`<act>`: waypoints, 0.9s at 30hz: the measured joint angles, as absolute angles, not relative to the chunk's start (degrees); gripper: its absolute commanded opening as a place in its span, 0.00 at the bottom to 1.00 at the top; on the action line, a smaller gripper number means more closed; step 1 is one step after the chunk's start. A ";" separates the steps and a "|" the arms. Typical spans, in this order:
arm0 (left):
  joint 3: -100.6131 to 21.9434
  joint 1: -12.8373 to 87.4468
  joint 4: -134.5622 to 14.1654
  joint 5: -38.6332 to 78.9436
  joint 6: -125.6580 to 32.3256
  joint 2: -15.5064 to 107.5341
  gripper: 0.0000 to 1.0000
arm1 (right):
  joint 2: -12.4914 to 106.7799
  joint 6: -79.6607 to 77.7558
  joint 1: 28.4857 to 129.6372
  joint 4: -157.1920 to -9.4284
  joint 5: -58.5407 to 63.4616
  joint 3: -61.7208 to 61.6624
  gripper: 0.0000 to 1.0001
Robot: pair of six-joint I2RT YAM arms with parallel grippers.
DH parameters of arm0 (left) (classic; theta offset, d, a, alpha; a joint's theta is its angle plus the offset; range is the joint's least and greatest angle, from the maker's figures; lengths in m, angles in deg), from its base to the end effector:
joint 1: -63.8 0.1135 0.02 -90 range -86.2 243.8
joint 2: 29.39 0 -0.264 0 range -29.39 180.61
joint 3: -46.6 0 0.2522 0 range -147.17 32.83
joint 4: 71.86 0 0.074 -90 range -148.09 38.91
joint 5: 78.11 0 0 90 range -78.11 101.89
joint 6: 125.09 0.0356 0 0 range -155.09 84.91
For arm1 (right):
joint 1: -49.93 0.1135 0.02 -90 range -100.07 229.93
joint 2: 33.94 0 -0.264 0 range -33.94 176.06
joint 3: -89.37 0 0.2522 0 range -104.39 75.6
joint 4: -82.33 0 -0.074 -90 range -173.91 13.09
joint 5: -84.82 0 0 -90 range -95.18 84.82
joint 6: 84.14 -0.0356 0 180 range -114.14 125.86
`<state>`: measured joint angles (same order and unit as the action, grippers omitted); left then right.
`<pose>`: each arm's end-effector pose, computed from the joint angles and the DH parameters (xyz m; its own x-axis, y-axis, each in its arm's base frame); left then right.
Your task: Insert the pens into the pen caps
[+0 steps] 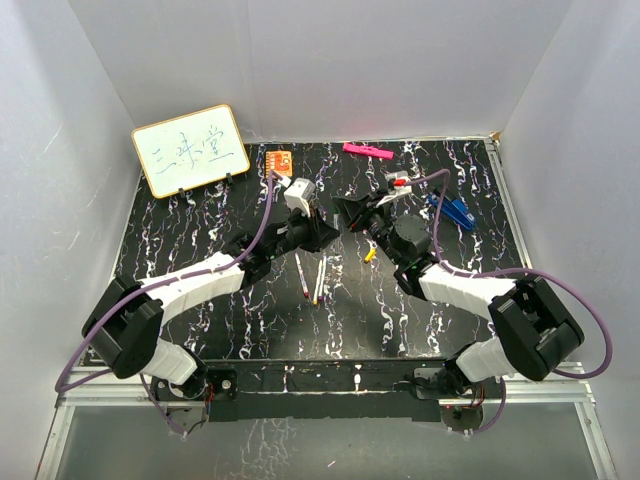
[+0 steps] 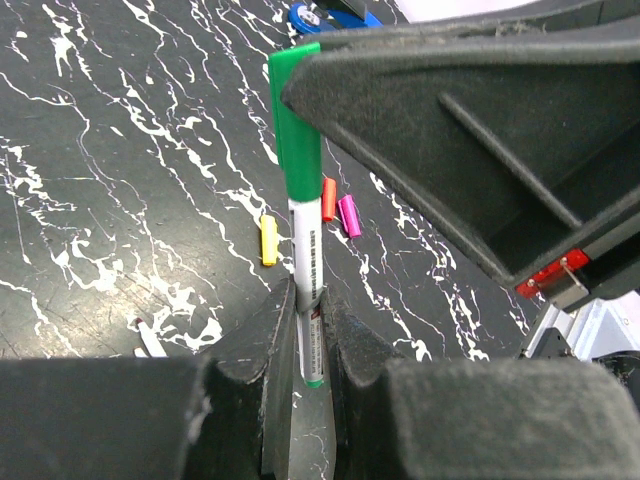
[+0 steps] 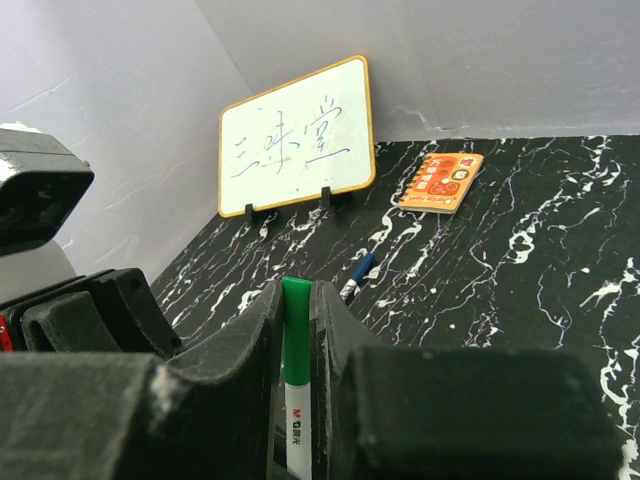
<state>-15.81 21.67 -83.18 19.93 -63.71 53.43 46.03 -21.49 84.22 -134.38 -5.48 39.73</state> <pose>0.2423 -0.2259 0.2702 -0.4701 -0.2143 -0.8562 0.6169 0.6140 -0.4924 0.2485 0.1692 0.2583 -0.1753 0.4365 -0.8824 -0.5388 0.7077 0.4571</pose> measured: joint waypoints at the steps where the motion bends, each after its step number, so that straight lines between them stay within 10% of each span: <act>1: -15.81 21.67 -83.22 19.64 -63.97 53.33 0.00 | 46.05 -21.47 84.09 -134.89 -4.91 39.88 0.00; 27: -15.83 26.22 -78.10 23.10 -64.43 50.88 0.00 | 49.74 -21.19 83.74 -136.05 1.87 38.22 0.00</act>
<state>-15.83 26.22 -78.10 23.10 -64.43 50.88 49.74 -21.19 83.74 -136.05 1.87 38.22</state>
